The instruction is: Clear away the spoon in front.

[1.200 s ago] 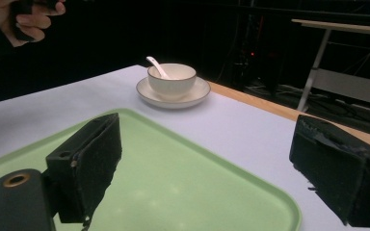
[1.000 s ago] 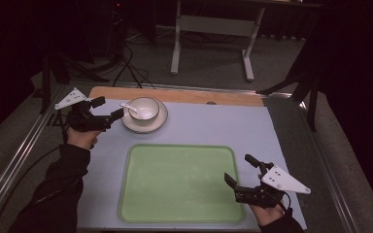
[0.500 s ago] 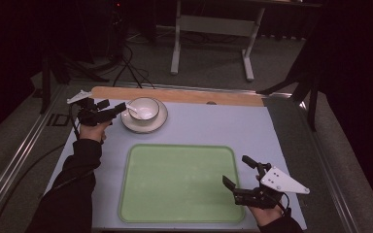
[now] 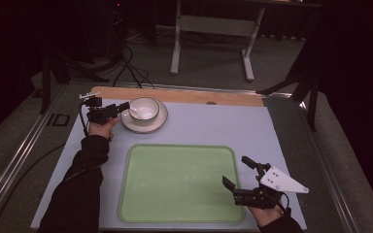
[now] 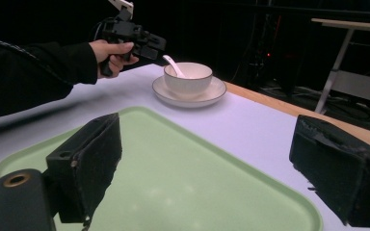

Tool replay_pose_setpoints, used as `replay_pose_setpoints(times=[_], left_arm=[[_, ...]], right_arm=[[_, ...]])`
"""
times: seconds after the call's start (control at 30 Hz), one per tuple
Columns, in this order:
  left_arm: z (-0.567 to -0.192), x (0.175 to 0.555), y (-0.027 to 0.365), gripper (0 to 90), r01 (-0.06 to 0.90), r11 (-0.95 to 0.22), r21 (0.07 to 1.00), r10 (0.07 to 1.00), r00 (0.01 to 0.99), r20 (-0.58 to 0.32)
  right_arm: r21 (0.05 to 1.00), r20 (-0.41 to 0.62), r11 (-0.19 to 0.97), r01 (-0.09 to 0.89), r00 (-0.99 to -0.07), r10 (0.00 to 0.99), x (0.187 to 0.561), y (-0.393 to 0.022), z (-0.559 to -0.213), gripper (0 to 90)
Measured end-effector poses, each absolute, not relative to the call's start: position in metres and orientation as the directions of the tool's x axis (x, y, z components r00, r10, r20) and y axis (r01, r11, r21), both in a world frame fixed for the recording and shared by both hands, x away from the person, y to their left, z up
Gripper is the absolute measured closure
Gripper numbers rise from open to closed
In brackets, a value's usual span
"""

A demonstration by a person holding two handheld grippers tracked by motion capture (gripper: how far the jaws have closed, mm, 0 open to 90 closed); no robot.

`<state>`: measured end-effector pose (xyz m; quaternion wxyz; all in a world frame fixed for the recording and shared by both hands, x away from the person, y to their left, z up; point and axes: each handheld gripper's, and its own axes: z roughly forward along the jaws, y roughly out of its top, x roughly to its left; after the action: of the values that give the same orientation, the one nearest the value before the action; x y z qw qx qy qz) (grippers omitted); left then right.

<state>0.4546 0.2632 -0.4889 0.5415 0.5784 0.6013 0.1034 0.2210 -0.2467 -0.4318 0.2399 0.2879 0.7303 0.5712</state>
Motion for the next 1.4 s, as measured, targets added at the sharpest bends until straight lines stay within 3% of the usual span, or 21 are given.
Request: replay_pose_setpoints(times=[0.27, 0.4, 0.8, 0.97, 1.4], left_arm=[[-0.503, 0.469, 0.264, 38.3, 0.609, 0.37, 0.702, 0.767, 0.226, -0.601], [-0.51, 0.475, 0.262, 41.2, 0.625, 0.381, 0.681, 0.758, 0.21, -0.617], [-0.518, 0.481, 0.261, 64.0, 0.598, 0.455, 0.66, 0.707, 0.208, -0.676], [-0.513, 0.479, 0.261, 74.1, 0.589, 0.441, 0.678, 0.715, 0.226, -0.662], [-0.489, 0.477, 0.244, 84.4, 0.574, 0.354, 0.739, 0.72, 0.338, -0.607]], right_arm=[[0.971, -0.005, 0.176, 0.161, -0.723, 0.69, 0.222, -0.247, -0.433, 11.1], [0.971, -0.002, 0.173, 0.163, -0.723, 0.691, 0.223, -0.247, -0.433, 11.1], [0.969, 0.013, 0.169, 0.178, -0.725, 0.689, 0.224, -0.248, -0.435, 11.0], [0.969, 0.015, 0.168, 0.18, -0.726, 0.688, 0.225, -0.248, -0.435, 11.0], [0.968, 0.02, 0.169, 0.187, -0.726, 0.688, 0.225, -0.247, -0.435, 10.9]])
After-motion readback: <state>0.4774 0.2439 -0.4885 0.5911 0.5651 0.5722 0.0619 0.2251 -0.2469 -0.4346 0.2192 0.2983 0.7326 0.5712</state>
